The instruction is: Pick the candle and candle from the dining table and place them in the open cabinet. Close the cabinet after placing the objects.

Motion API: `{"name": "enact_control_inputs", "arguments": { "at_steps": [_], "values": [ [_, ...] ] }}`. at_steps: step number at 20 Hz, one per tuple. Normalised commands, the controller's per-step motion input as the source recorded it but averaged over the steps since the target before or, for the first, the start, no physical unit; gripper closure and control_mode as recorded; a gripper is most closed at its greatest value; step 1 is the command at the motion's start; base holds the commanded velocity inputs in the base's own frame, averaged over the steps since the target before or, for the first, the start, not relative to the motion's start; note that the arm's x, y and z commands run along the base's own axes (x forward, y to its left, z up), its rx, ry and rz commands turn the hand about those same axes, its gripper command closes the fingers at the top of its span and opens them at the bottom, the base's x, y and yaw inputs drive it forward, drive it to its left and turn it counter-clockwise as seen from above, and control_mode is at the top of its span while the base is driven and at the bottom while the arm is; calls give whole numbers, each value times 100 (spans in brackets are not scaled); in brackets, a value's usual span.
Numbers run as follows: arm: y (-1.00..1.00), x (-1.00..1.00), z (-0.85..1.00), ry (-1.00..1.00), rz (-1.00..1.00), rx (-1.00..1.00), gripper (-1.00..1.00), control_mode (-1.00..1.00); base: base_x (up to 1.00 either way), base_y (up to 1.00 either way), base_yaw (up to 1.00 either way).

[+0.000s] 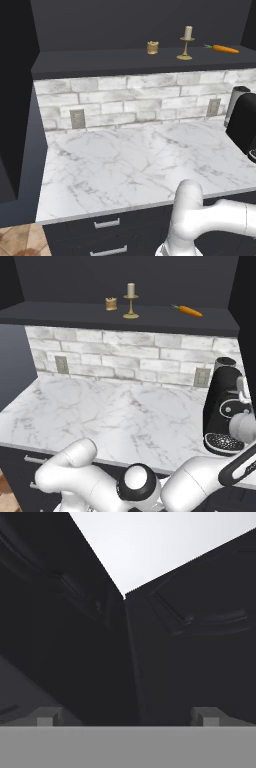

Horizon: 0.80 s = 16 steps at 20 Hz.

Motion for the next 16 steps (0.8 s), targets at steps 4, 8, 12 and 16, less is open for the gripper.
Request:
{"name": "enact_control_inputs", "arguments": {
  "at_steps": [4,8,12,16],
  "values": [
    [-17,12,1,-2,0,0,-100,-100,0,0,0],
    [-3,0,6,-13,6,-3,-100,-100,0,0,0],
    [0,-9,12,-29,18,-10,-100,-100,0,0,0],
    [4,-38,14,-32,23,-14,-100,-100,0,0,0]
  ]
}}
